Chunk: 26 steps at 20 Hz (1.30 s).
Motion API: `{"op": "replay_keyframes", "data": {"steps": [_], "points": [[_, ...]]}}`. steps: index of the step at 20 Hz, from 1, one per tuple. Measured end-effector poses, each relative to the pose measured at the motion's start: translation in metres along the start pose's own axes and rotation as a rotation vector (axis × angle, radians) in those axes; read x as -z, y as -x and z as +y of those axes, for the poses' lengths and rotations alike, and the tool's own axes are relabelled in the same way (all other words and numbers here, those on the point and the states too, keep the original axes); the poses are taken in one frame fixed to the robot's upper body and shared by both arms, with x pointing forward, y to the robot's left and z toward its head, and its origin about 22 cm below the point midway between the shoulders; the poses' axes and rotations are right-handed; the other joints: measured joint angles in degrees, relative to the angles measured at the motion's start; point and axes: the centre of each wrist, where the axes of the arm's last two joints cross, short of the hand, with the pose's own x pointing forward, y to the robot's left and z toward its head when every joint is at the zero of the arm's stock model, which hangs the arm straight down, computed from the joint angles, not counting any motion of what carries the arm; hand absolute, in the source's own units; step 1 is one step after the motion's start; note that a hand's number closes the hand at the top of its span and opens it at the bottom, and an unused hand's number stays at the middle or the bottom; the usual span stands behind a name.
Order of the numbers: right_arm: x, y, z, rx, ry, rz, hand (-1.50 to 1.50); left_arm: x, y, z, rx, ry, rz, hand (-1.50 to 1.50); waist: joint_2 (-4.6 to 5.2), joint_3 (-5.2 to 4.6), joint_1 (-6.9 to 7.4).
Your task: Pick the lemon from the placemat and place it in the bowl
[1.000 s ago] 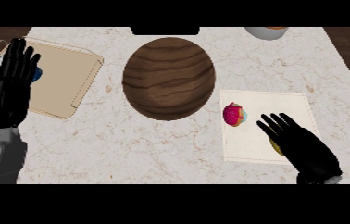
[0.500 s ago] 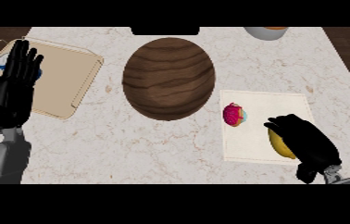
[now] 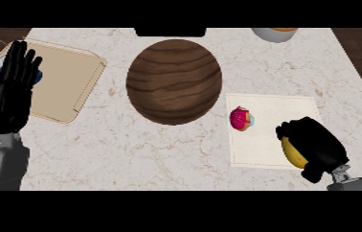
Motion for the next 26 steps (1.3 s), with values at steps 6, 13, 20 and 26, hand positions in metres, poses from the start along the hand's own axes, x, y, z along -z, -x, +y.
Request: {"op": "replay_keyframes", "data": {"steps": [6,13,20,26], "points": [[0.017,0.079,-0.023,0.101,-0.004,0.037,1.5,0.006,-0.002,-0.011,-0.011,0.036,-0.012,0.0,1.01,0.51,2.24],[0.02,0.169,-0.063,0.245,0.035,0.106,1.5,0.013,-0.006,-0.03,-0.028,0.08,-0.037,0.0,2.24,0.85,5.16],[0.012,0.221,-0.112,0.3,0.199,0.099,1.5,0.013,-0.005,-0.029,-0.024,0.074,-0.037,0.0,1.89,0.82,4.81],[0.013,0.237,-0.161,0.383,0.361,-0.049,1.5,0.012,-0.002,-0.02,-0.021,0.062,-0.029,0.0,1.48,0.72,3.91]]}}
